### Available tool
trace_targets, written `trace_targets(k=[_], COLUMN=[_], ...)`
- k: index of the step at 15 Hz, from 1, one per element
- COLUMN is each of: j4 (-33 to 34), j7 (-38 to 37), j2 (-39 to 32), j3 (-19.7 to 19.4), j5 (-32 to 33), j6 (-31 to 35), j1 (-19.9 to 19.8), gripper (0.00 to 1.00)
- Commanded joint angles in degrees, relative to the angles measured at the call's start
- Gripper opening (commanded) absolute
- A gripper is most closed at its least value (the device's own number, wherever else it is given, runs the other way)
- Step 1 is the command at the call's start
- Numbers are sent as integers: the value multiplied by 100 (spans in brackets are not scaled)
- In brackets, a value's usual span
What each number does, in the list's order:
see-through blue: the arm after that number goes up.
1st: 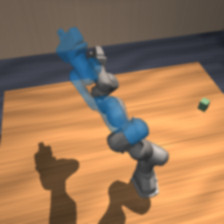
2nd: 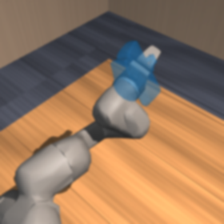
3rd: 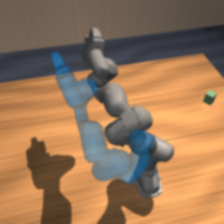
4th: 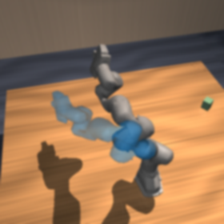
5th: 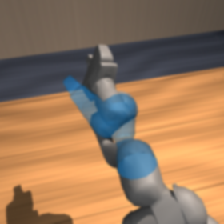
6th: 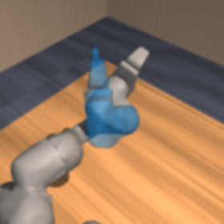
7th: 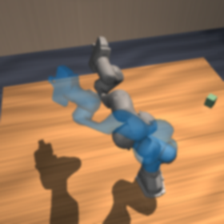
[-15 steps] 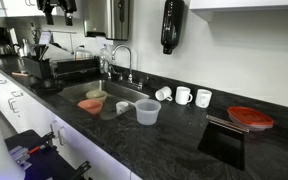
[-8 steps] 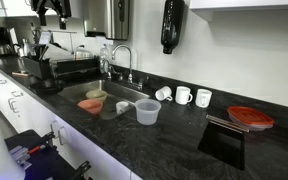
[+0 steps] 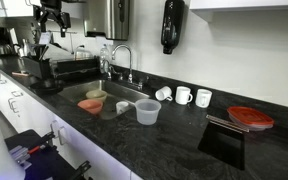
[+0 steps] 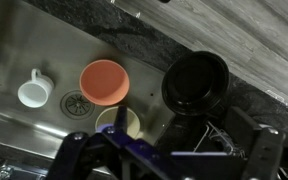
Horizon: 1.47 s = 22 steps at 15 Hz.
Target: Take a knife from the rack and put it in the cup in the sink
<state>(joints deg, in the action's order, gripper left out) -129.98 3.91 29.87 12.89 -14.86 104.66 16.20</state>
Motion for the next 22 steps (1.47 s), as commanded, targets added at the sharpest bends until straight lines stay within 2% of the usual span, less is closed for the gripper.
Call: trace_targets(k=[1, 2, 12, 18, 22], j4=[585, 320, 667, 1579, 2186], j7=[108, -12, 31, -166, -697], j2=[-613, -400, -749, -1687, -2348], j3=[136, 113, 181, 599, 894], j5=[162, 62, 57, 85, 380], j6=[79, 121, 178, 475, 662], j1=[51, 44, 91, 298, 368], gripper=[100, 100, 100, 100, 100])
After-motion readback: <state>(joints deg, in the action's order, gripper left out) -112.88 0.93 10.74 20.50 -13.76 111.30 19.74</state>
